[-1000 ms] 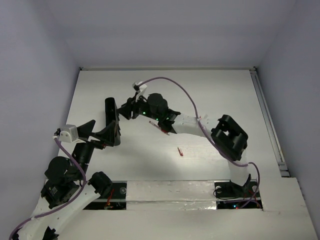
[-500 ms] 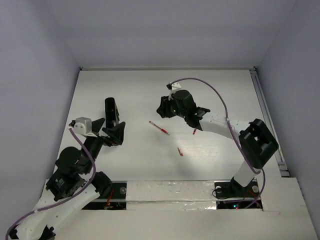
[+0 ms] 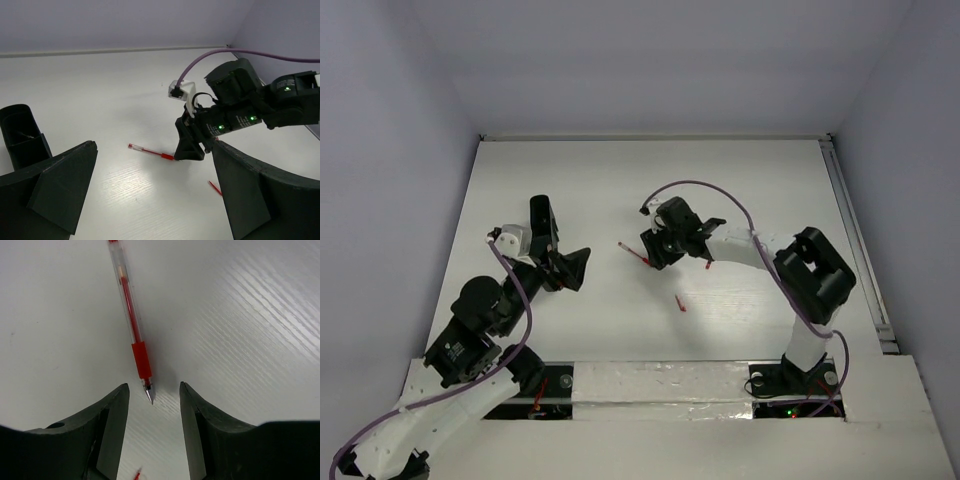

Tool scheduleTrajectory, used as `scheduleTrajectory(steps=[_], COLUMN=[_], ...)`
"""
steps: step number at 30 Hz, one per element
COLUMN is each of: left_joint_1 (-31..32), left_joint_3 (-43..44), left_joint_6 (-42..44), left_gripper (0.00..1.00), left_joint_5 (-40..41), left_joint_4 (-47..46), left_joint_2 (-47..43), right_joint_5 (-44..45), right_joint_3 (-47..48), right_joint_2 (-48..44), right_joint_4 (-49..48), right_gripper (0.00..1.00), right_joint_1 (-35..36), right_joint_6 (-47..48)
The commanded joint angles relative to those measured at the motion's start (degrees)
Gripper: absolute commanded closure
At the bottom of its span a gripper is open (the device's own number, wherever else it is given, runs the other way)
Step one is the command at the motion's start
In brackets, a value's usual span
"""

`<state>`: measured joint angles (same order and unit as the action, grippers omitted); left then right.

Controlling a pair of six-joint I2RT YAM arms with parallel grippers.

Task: Sort the stationery into containers
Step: Pick up the pen from the center of the board.

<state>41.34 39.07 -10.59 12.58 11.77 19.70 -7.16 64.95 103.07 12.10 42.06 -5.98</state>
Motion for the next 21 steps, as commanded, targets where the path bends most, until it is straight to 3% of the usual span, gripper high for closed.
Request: scheduleTrajectory(steps=[1,9,13,16,21], left_joint_1=[-0.4,-0.9,-0.9,-0.9,-0.9], left_joint_3=[0.7,0.5,0.7,0.8,1.7], left_joint_6=[0.0,0.2,0.0,-0.7,-1.4], left_gripper=[0.01,0.01,0.01,0.01,0.01], left_joint_5=[-1.9,-1.9,-2.4,-2.9,-3.9], left_joint_4=[-3.1,-2.8,-2.8,-2.8,-2.4], left_joint_2=[0.5,0.8,0.9,1.0,2.8], right_joint_5=[-1.7,-2.9,-3.7,-3.3,-3.8], right_joint_3=[5.0,8.4,8.5,8.0,5.5], right_joint_2=[3.4,8.4,9.5,9.3,4.7], right_joint_4=[2.7,3.8,4.1,4.3,3.4], right_gripper=[0.50,0.60,0.75,0.95,1.00], right_joint_1=[0.3,0.3,0.3,0.3,0.3], right_joint_6=[4.0,5.3,5.3,7.4,9.1])
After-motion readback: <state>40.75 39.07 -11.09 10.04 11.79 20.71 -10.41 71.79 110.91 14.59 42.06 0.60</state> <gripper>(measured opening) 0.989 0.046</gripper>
